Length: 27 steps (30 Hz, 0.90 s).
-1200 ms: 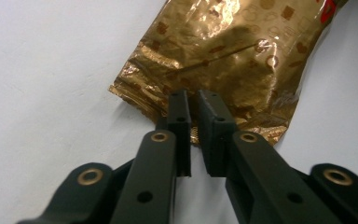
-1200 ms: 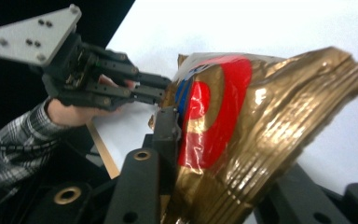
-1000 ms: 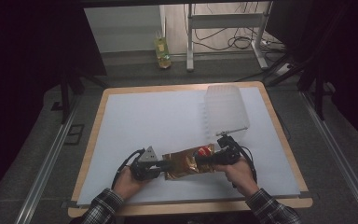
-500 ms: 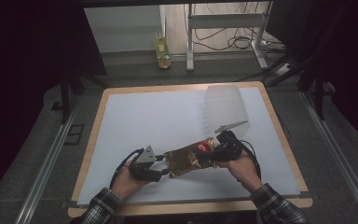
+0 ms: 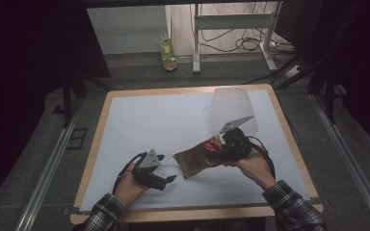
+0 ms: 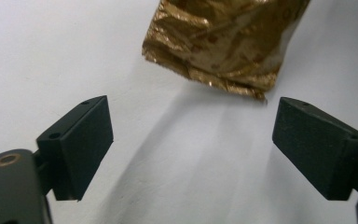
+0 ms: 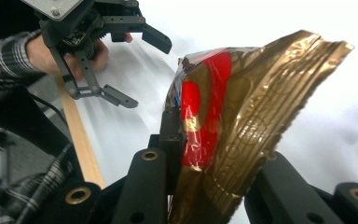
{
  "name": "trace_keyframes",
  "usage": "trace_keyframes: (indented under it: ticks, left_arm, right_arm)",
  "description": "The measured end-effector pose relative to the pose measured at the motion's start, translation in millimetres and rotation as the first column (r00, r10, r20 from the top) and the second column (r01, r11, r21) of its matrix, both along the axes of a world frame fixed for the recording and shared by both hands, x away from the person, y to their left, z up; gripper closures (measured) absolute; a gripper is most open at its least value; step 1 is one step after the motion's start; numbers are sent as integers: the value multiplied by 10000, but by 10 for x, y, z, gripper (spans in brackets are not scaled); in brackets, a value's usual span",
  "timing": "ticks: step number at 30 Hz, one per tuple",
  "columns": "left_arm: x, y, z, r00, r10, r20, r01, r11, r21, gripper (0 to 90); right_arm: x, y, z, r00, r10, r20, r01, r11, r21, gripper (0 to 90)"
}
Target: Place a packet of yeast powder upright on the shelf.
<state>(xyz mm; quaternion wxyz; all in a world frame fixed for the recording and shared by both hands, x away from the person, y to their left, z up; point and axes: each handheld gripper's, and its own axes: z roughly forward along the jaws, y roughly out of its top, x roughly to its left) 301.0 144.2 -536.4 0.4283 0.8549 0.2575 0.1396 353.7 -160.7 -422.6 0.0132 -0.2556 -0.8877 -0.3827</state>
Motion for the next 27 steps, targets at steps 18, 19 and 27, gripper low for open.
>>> trace_keyframes:
  ticks: [18, 19, 27]
  left_arm:
    - [4, 24, -3, 9994, -175, 309, 175, 9998, 20, 87]
    - [-1, 23, 1, 9991, -208, 381, 209, 9998, -10, 82]
    - [-15, 34, 17, 9961, -398, 784, 408, 9991, -109, 43]
  right_arm:
    - [99, 19, 419, 9792, 1494, 1371, -1247, 9769, -1734, 749]
    - [110, 20, 447, 9771, 1566, 1437, -1298, 9751, -1796, 749]
    - [202, 31, 624, 9612, 2048, 1845, -1593, 9589, -2348, 750]
